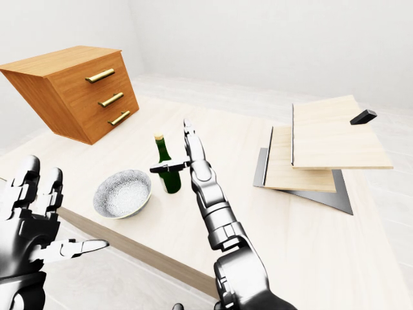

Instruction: Put the wine bottle on the wine rack.

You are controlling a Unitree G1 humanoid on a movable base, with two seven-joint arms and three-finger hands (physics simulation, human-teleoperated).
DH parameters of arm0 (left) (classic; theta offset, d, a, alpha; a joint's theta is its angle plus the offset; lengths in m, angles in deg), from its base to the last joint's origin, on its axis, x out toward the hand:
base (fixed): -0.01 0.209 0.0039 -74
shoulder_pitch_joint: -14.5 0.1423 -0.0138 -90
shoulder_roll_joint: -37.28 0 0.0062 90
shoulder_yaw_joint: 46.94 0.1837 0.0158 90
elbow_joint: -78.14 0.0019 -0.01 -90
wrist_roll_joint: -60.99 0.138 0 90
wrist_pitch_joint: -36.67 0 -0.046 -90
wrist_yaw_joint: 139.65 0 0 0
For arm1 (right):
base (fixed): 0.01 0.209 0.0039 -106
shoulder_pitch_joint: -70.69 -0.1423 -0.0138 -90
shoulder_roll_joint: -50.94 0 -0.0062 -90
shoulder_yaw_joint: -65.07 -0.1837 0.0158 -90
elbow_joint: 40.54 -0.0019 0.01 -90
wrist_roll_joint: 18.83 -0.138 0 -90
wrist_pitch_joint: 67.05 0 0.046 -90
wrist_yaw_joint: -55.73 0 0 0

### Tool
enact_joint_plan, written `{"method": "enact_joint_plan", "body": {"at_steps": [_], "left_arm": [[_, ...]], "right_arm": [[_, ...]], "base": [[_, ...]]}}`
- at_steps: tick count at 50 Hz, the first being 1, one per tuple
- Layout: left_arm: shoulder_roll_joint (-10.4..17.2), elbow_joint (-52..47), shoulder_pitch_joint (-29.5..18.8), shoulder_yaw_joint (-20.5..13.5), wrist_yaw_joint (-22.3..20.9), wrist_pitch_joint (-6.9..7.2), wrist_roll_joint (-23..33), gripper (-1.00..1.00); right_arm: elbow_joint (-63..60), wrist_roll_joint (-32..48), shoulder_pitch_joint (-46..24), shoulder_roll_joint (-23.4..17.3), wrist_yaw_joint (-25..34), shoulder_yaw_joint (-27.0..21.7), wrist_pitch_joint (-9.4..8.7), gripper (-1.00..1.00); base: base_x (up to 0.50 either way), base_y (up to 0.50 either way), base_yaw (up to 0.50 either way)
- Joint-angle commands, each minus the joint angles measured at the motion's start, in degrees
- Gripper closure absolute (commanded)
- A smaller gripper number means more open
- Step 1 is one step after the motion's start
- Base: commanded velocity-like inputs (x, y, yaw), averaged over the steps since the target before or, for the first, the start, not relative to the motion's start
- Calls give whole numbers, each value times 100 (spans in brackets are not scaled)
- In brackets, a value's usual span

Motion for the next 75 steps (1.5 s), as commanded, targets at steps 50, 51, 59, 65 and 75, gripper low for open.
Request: {"method": "enact_joint_plan", "body": {"at_steps": [50, 51, 59, 65, 75], "left_arm": [[-76, 119, 154, 63, -52, 0, 20, -100], [-76, 116, 154, 63, -52, 0, 21, -100], [-91, 112, 159, 84, -52, 0, 45, -100], [-75, 93, 130, 59, -44, 0, 31, -100], [-95, 24, 153, 78, -40, 0, 44, -100]], "right_arm": [[1525, -149, -1145, 129, 14, -152, 67, -100], [1528, -150, -1146, 129, 14, -152, 69, -100], [1665, -165, -1264, 117, 28, -176, 119, -100], [1864, -159, -1386, 94, 48, -199, 181, -100], [2165, -121, -1581, 96, 76, -226, 224, -100]], "base": [[0, 0, 0], [0, 0, 0], [0, 0, 0], [0, 0, 0], [0, 0, 0]]}}
